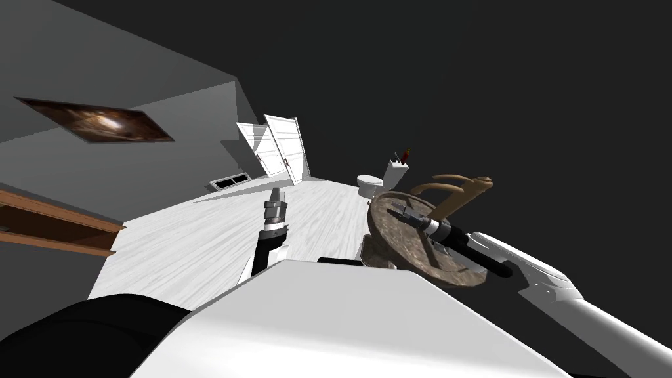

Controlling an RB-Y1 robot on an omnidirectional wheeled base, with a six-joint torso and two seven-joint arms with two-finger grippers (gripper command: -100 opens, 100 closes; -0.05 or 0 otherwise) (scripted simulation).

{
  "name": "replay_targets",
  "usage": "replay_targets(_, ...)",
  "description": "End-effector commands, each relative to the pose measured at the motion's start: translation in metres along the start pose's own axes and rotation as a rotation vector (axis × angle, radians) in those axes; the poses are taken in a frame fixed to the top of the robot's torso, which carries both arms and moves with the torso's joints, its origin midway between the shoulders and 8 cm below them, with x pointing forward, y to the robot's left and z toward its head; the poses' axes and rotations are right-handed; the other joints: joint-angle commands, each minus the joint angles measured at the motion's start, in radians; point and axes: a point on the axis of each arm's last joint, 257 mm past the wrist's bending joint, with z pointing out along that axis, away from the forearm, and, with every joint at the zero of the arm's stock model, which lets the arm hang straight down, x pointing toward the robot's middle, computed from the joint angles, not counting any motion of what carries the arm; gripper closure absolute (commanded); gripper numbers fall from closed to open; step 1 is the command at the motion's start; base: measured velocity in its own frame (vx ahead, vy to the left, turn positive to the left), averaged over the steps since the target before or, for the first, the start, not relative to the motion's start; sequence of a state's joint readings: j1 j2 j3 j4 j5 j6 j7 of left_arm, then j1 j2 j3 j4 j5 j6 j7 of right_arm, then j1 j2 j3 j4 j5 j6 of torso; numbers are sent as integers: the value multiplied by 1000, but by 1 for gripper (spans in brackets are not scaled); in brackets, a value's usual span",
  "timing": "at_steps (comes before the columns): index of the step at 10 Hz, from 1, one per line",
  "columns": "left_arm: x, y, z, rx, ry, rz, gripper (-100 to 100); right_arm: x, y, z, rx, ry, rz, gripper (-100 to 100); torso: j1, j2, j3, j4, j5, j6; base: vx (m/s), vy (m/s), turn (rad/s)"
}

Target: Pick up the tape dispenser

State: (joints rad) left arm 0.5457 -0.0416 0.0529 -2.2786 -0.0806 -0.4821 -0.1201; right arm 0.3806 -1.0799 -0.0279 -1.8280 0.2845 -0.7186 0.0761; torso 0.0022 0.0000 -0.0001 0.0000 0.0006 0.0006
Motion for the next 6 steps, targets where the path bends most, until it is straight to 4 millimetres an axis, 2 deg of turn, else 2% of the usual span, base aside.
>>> replay_targets(1, 0, 0, 0, 0, 0, 0, 0, 17, -11, -10, 18, 74, -18, -100, 0, 0, 0, 0, 0, 0, 5, 43, 162)
replay_targets(2, 0, 0, 0, 0, 0, 0, 0, 16, -12, -11, 13, 98, -35, -100, 1, 0, 0, 0, 0, 0, 4, 35, 85)
replay_targets(3, 0, 0, 0, 0, 0, 0, 0, 33, -21, -21, 33, 152, -38, -100, 0, 0, 0, 0, 0, 0, 1, 42, 165)
replay_targets(4, 0, 0, 0, 0, 0, 0, 0, 31, -22, -22, 29, 176, -56, -100, 1, 0, 0, 0, 0, 0, 3, 27, 91)
replay_targets(5, 0, 0, 0, 0, 0, 0, 0, 48, -31, -34, 49, 236, -59, -100, 0, 1, 0, 0, 0, 0, 4, 31, 195)
replay_targets(6, 0, 0, 0, 0, 0, 0, 0, 47, -33, -36, 45, 260, -77, -100, 0, 0, 0, 0, 0, -1, 2, 25, 87)
